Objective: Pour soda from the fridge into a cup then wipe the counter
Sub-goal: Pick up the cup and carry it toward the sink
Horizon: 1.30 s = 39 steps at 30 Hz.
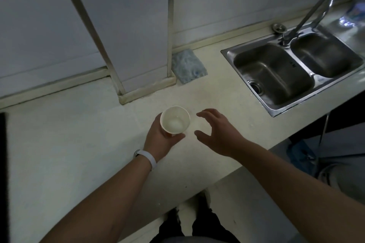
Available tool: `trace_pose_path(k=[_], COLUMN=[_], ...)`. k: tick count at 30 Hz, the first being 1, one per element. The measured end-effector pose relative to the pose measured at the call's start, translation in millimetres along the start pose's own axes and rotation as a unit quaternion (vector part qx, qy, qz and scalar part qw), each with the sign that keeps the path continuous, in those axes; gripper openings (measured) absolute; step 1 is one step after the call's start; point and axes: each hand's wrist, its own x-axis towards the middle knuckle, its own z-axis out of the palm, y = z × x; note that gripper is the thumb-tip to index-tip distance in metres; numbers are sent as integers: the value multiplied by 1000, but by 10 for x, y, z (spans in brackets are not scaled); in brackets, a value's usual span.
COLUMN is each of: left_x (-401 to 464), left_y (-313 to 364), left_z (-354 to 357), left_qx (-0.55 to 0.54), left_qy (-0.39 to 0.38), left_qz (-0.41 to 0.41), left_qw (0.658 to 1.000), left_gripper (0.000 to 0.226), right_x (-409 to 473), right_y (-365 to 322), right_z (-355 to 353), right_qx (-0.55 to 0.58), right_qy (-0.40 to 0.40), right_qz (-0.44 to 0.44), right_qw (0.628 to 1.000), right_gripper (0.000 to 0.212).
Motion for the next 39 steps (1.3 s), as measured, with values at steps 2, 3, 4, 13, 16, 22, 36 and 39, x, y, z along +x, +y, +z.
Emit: trace_pose_path(k=[2,3,4,13,16,22,36,39], left_x=[10,14,15,114,149,161,98,-5], left_y=[0,4,11,288,451,846,2035,2265], left_z=[-18,-28,-38,-181,-196,-126,874,1305], left_qx=[-2,-1,1,-3,4,17,38,35], left_qy=[-3,-6,-8,-4,-24,-62,-158,-169], left_qz=[-3,-3,-3,46,70,124,242,251], left_qw=[1000,1000,1000,999,997,990,957,953], left_gripper=[75,75,75,71,71,72,77,78], right_x=[-17,-26,-35,-128,-210,-423,-1323,-1599], right_y=[24,30,36,20,35,116,975,1288], right_z=[-17,-32,-49,-253,-335,-550,-1428,-1604], right_qx=[-4,-6,-7,-19,-17,-16,23,11], right_qy=[1,2,4,41,55,106,233,246], right_qz=[1,1,2,21,29,44,86,82], right_qw=[1000,1000,1000,999,998,993,968,966], right_gripper=[58,58,58,58,58,57,57,56])
